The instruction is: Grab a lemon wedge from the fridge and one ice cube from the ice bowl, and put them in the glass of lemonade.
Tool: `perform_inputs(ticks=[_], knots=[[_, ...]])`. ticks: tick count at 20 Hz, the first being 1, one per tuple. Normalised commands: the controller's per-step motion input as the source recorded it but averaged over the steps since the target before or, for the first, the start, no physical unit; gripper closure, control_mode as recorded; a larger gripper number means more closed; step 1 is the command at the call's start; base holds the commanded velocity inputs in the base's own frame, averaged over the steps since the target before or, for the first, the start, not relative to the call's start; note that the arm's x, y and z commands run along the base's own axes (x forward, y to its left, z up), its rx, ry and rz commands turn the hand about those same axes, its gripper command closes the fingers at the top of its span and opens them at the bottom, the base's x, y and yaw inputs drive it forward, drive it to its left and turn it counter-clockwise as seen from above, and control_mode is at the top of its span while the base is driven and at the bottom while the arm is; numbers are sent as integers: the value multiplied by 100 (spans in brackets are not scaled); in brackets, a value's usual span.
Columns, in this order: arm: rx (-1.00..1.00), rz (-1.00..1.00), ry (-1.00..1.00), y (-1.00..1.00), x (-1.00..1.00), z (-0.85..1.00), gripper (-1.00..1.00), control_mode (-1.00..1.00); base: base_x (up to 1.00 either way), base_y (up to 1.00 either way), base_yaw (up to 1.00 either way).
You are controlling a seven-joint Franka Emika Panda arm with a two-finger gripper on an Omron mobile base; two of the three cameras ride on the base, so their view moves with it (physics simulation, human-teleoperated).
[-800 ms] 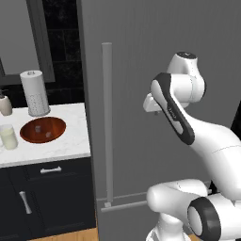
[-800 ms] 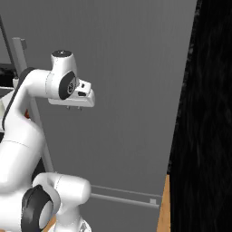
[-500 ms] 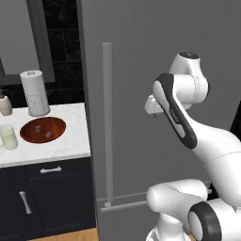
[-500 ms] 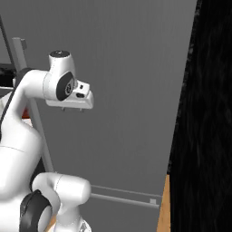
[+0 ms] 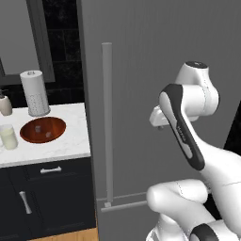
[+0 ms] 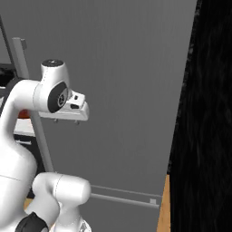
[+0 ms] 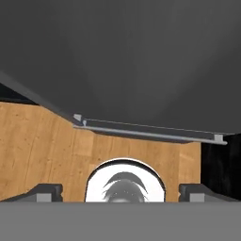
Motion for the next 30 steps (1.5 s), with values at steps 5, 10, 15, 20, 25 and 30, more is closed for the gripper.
perform_inputs(ticks=[5, 10, 15, 20, 25, 30], knots=[[0, 0, 1, 0, -51, -25, -100, -100, 0, 0, 0], [0, 0, 0, 5, -56, -26, -100, -100, 0, 0, 0], [-1, 0, 0, 24, -51, -33, -100, -100, 0, 0, 0], [0, 0, -1, 10, 2, -11, -100, -100, 0, 0, 0], [1, 0, -11, -15, 45, 0, -100, -100, 0, 0, 0], [3, 0, -9, -14, 35, 0, -100, -100, 0, 0, 0]])
